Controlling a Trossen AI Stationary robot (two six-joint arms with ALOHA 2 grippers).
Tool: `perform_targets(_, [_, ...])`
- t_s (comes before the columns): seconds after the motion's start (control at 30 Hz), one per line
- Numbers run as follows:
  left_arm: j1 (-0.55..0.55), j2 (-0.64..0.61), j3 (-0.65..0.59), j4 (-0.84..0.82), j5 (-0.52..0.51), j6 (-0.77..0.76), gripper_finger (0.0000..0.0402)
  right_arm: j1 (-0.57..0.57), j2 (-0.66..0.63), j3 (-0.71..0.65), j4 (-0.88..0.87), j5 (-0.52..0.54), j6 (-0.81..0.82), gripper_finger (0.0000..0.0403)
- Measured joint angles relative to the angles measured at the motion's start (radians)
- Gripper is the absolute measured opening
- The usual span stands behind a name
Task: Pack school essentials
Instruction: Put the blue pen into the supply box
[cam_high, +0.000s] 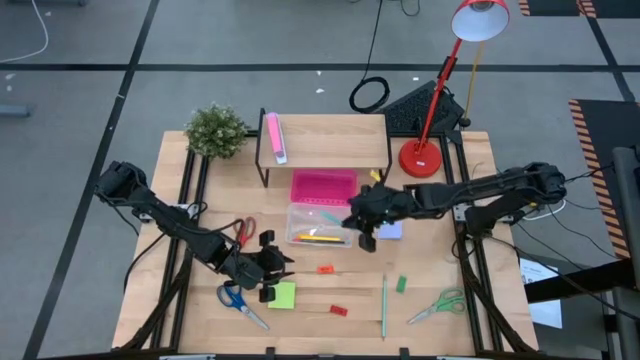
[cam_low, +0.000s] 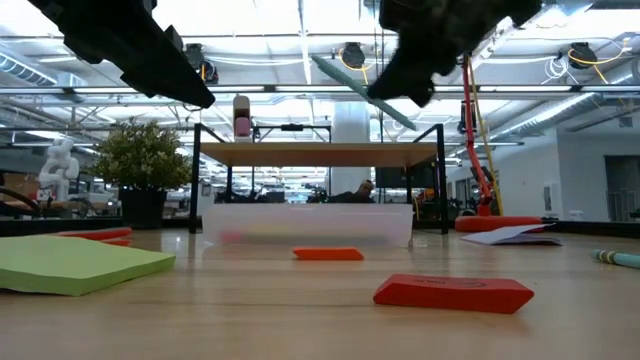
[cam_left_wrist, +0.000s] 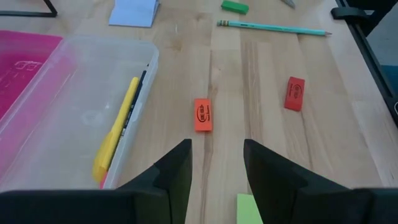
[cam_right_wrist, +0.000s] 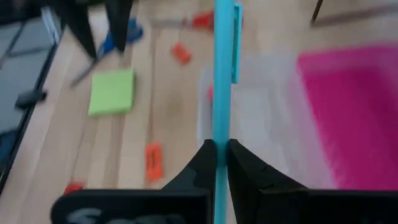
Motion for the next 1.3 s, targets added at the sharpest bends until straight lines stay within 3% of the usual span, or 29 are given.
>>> perform_targets(0.17, [0.000,0.000,0.000,0.001,0.000,0.001,0.0147,-0.030,0.041,0.000,0.135,0.028,-0.070,0.0014])
perform_targets(0.33, [0.000,0.000,0.000,0.002,0.000,0.001,0.0147,-0.060,0.127,0.000,0.225,-0.022,-0.095,0.0014])
perform_targets(1.0, [0.000,0.000,0.000,0.005,0.000,0.002,0.0147,-0.072,0.358,0.000,0.279,-0.028,-0.170,0.0016])
perform_targets(1.3, [0.000,0.000,0.000,0.005,0.000,0.000,0.0147,-0.072,0.396,0.000,0.293,-0.049,-0.170,0.0023])
